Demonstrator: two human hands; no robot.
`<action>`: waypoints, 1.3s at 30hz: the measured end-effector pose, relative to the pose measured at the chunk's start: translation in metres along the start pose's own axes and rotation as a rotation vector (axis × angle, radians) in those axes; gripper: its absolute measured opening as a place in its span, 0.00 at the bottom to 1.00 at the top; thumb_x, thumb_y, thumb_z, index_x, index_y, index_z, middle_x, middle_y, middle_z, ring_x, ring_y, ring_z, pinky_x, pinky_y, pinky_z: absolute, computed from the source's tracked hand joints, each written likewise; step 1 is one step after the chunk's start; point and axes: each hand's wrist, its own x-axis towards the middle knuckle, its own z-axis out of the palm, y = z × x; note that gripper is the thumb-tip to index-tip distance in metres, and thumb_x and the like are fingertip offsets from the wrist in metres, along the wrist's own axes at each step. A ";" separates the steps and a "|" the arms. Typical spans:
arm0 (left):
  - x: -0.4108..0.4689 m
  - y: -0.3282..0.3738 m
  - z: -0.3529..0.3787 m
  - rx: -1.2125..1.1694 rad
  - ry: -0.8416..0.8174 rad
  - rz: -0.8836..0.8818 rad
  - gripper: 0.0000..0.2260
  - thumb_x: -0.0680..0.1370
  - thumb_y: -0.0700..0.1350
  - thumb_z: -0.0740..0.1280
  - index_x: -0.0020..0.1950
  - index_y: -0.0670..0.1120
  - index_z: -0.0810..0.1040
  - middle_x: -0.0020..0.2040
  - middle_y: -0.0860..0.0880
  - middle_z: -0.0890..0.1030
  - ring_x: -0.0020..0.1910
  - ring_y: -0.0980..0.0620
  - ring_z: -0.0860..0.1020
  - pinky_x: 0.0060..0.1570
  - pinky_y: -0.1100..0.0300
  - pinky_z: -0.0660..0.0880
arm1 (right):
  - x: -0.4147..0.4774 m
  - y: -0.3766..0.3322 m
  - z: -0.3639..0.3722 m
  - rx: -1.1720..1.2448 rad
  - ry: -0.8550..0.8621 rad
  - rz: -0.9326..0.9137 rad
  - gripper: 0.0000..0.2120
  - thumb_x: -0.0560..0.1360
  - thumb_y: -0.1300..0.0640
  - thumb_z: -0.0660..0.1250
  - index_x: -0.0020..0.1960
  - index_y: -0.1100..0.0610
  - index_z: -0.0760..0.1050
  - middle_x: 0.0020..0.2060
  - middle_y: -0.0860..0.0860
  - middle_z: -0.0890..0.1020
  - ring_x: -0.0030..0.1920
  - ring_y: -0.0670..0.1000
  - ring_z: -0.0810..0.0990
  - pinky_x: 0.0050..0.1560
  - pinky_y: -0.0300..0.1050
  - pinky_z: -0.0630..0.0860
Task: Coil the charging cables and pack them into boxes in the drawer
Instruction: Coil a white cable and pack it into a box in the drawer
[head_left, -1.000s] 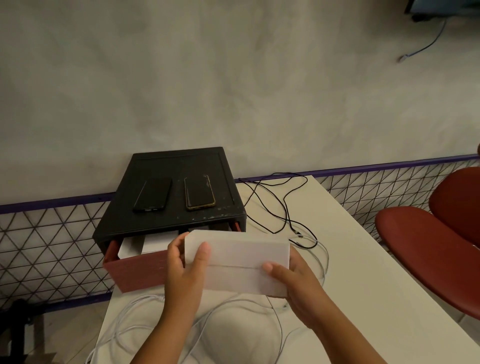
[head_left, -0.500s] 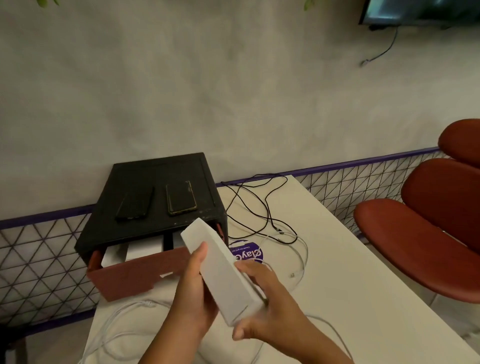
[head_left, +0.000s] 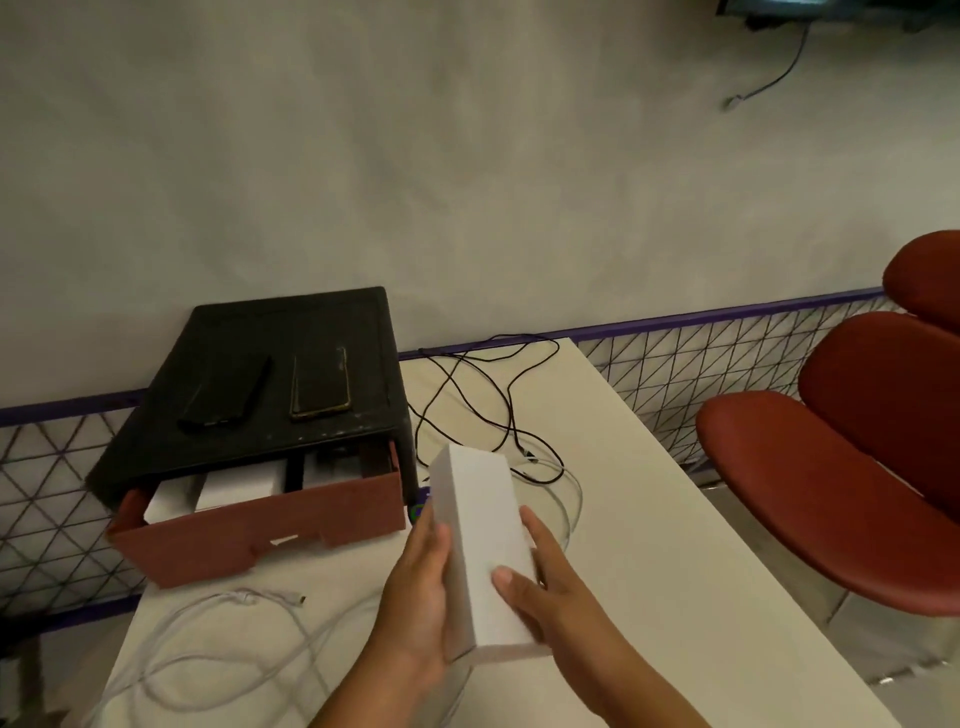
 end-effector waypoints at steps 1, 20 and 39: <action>0.002 -0.010 0.006 0.036 0.024 0.005 0.13 0.82 0.45 0.56 0.64 0.58 0.71 0.58 0.49 0.80 0.56 0.47 0.78 0.56 0.49 0.75 | 0.003 0.005 -0.010 -0.032 0.040 0.017 0.44 0.58 0.39 0.71 0.70 0.37 0.57 0.63 0.41 0.72 0.59 0.43 0.76 0.55 0.39 0.75; 0.014 -0.132 0.041 0.750 -0.137 -0.251 0.26 0.73 0.30 0.56 0.67 0.50 0.70 0.54 0.51 0.78 0.54 0.54 0.76 0.56 0.67 0.73 | 0.029 0.112 -0.116 -0.572 0.159 0.268 0.29 0.65 0.35 0.65 0.57 0.53 0.70 0.53 0.51 0.78 0.51 0.50 0.78 0.48 0.43 0.77; 0.057 -0.045 -0.046 -0.119 0.307 -0.186 0.08 0.79 0.43 0.63 0.58 0.45 0.73 0.51 0.47 0.77 0.48 0.49 0.75 0.43 0.57 0.72 | 0.071 0.045 -0.046 -0.783 0.294 0.009 0.24 0.76 0.56 0.65 0.70 0.52 0.64 0.67 0.53 0.66 0.66 0.54 0.67 0.67 0.48 0.62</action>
